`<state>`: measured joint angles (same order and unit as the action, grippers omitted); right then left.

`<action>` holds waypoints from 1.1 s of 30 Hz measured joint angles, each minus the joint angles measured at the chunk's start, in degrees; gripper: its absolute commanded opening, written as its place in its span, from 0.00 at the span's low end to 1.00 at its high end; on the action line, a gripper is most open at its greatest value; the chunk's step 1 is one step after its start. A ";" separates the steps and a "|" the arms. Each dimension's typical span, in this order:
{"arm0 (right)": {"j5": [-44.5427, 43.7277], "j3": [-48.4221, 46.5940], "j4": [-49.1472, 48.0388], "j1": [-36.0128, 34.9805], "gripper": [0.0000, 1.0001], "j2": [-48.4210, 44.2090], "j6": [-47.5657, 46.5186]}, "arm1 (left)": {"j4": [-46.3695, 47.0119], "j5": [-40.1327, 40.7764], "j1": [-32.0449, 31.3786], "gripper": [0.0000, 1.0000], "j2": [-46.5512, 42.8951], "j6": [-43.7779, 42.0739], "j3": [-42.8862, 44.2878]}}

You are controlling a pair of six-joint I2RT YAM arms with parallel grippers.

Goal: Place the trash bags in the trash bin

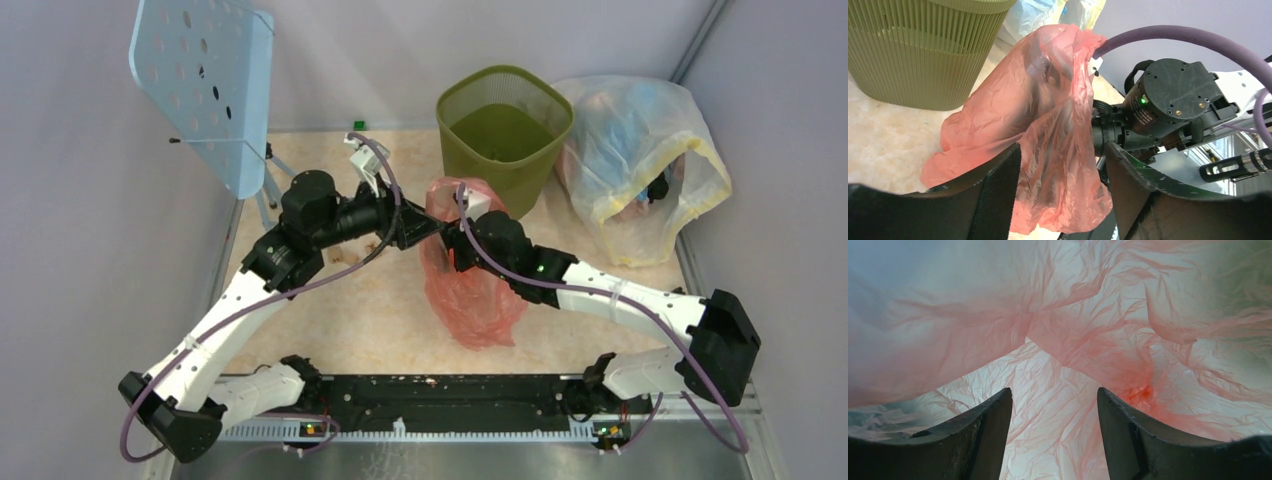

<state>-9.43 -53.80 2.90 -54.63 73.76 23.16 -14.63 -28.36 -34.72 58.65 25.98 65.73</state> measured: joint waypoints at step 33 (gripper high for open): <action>-5.51 1.09 9.66 -4.63 0.60 -17.99 -9.25 | -7.10 12.63 -1.27 0.00 9.90 -1.88 7.45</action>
<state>-14.94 -52.71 12.56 -59.27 55.77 13.91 -21.74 -15.73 -35.99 68.55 24.10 73.19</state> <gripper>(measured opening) 0.607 0.004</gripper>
